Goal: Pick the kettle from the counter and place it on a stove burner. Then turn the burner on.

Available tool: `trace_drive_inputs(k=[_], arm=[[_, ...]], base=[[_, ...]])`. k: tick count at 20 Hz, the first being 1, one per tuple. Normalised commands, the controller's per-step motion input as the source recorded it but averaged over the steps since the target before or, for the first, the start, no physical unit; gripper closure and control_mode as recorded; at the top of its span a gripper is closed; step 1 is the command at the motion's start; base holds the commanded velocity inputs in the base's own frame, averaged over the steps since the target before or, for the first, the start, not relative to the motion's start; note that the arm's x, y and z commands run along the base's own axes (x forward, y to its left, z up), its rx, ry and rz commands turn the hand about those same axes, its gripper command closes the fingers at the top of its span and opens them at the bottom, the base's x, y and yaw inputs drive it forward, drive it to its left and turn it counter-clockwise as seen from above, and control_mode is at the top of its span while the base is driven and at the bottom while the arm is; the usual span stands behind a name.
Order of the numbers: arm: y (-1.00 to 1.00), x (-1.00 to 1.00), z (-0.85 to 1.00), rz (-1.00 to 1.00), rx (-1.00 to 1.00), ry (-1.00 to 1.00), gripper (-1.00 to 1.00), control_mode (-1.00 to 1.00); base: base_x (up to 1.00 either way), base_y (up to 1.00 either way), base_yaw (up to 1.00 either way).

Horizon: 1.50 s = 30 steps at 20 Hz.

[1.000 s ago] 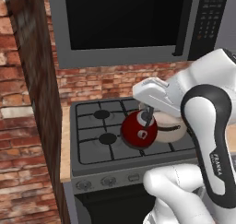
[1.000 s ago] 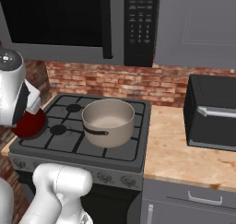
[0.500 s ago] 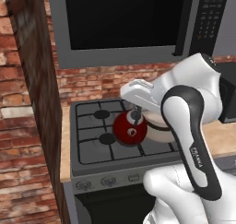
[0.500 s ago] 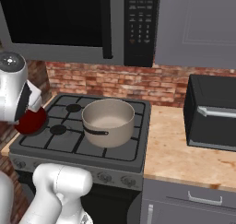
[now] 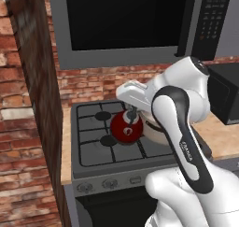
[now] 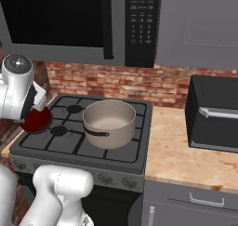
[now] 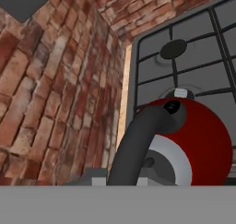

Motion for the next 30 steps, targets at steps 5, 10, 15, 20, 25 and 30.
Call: trace_drive_inputs(k=[5, 10, 15, 20, 25, 30], arm=[[0.00, 0.29, -0.19, -0.01, 0.00, -0.04, 1.00, -1.00], [0.05, 0.25, -0.21, -0.02, 0.00, 0.00, 1.00, -1.00], [0.02, 0.25, -0.18, -0.05, 0.01, 0.04, 1.00, -1.00], [0.09, 0.29, -0.12, -0.06, 0.02, 0.07, 1.00, -1.00], [0.10, 0.32, -0.10, -0.07, 0.06, 0.10, 1.00, -1.00], [0.06, 0.29, -0.12, -0.07, 0.08, 0.11, 1.00, -1.00]], base=[[0.00, 0.00, 0.00], [0.00, 0.00, 0.00], [0.00, 0.00, 0.00], [0.00, 0.00, 0.00], [0.00, 0.00, 0.00], [0.00, 0.00, 0.00]])
